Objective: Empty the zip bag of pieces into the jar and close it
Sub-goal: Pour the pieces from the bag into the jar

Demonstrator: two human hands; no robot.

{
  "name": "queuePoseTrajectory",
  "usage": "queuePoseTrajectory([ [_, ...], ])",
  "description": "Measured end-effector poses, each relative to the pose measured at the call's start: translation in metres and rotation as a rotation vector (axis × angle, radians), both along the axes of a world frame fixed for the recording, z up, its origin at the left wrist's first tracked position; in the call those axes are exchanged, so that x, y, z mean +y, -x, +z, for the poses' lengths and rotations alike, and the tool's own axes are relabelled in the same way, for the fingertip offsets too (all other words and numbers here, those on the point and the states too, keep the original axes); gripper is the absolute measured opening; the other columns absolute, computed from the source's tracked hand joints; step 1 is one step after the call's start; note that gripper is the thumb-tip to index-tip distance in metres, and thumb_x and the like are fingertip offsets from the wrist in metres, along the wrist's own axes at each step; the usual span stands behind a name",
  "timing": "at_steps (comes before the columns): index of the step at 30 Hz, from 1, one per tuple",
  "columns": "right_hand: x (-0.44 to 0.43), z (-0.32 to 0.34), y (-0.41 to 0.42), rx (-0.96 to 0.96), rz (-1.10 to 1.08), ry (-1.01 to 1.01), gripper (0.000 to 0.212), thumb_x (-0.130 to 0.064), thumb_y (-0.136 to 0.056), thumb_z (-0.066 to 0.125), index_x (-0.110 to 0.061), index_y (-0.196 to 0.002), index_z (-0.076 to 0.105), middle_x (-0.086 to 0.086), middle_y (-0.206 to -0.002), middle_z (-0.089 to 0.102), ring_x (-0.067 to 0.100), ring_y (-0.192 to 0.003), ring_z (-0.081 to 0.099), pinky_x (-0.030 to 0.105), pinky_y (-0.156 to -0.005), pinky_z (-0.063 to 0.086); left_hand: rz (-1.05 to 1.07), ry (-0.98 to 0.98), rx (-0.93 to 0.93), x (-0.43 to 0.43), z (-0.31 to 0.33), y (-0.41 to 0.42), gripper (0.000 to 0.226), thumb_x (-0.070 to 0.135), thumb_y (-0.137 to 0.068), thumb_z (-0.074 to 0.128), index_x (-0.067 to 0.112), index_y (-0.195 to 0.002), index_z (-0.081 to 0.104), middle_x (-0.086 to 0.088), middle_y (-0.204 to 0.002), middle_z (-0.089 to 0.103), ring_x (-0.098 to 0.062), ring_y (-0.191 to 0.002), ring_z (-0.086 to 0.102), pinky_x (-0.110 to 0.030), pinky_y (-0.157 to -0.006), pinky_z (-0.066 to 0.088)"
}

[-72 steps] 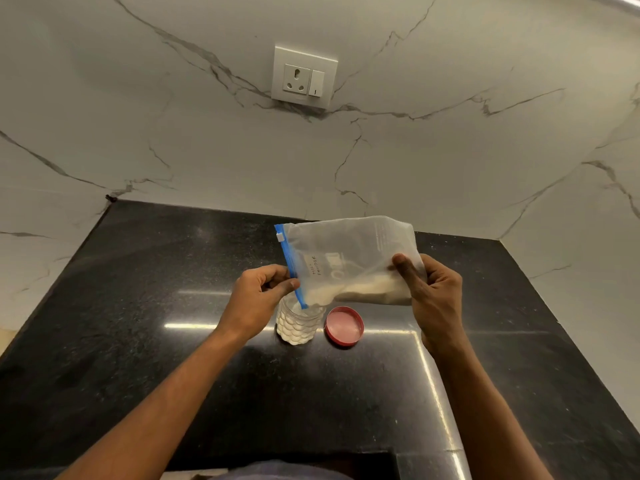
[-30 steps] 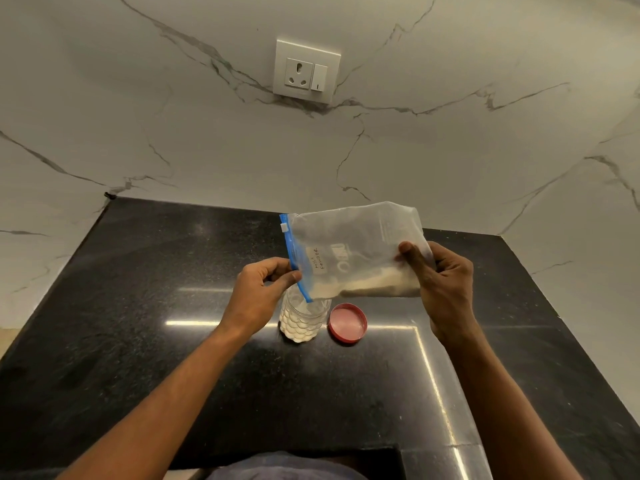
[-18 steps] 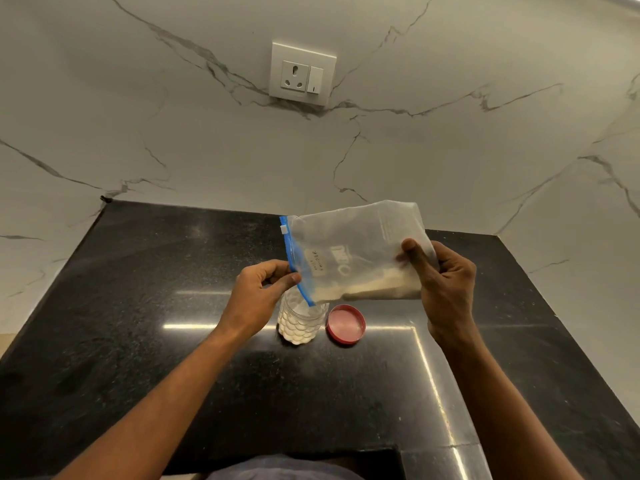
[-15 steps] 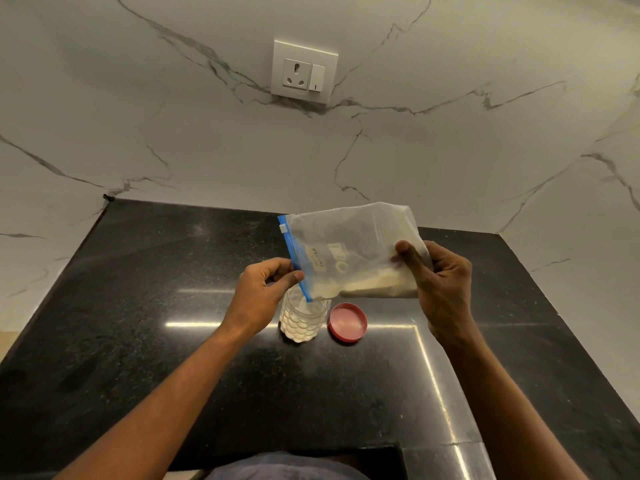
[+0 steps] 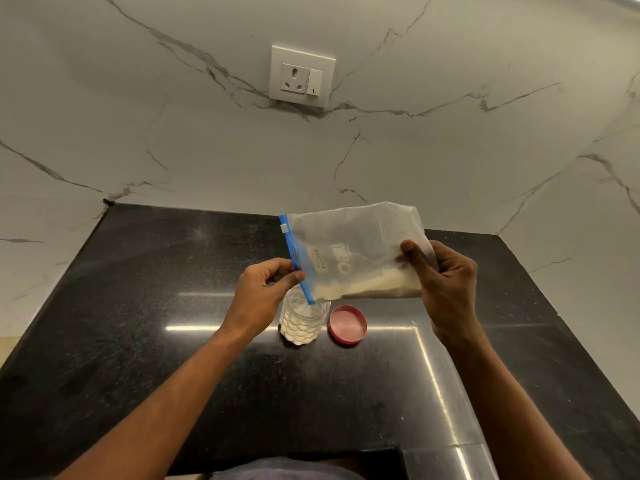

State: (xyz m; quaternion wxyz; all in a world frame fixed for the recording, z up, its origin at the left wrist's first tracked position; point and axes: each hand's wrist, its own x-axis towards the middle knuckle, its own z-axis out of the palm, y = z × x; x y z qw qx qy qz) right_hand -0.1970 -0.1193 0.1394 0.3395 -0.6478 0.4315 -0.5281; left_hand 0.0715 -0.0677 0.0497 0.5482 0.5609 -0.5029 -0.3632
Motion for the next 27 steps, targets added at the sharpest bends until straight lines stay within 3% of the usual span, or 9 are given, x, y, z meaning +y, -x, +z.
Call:
queuePoseTrajectory([
  [9,0.000,0.005,0.002,-0.017,0.016,-0.010,0.021,-0.029,-0.096,0.069,-0.013,-0.086,0.077,-0.002,-0.083,0.075,0.007,-0.072,0.069,0.019,-0.058,0.055,-0.006,0.004,-0.005,0.000,0.001,0.002,0.020,0.016,-0.098,0.072,0.012,-0.117,0.077,0.003,-0.109,0.081,-0.008,-0.103,0.077,-0.021,-0.086,0.063],
  [17,0.002,0.008,-0.001,-0.001,0.017,-0.027,0.021,-0.042,-0.091,0.070,-0.024,-0.082,0.079,0.003,-0.084,0.076,0.012,-0.073,0.069,0.025,-0.060,0.058,0.001,-0.010,0.020,0.001,-0.001,0.000,0.017,0.015,-0.099,0.071,0.013,-0.115,0.077,0.003,-0.108,0.081,-0.009,-0.103,0.077,-0.023,-0.087,0.063],
  [24,-0.003,0.011,0.000,-0.003,0.023,-0.020,0.021,-0.031,-0.095,0.070,-0.015,-0.085,0.077,0.001,-0.082,0.075,0.008,-0.069,0.068,0.020,-0.057,0.055,0.008,-0.013,0.026,0.002,0.001,0.004,0.016,0.015,-0.099,0.071,0.013,-0.114,0.078,0.003,-0.107,0.081,-0.011,-0.103,0.077,-0.025,-0.088,0.063],
  [27,-0.003,0.012,0.000,0.004,0.035,-0.024,0.018,-0.030,-0.095,0.070,-0.018,-0.084,0.079,-0.001,-0.082,0.075,0.007,-0.069,0.069,0.019,-0.057,0.055,0.028,-0.011,0.020,0.001,0.001,0.004,0.017,0.015,-0.099,0.071,0.013,-0.115,0.077,0.002,-0.107,0.081,-0.012,-0.102,0.077,-0.026,-0.088,0.064],
])
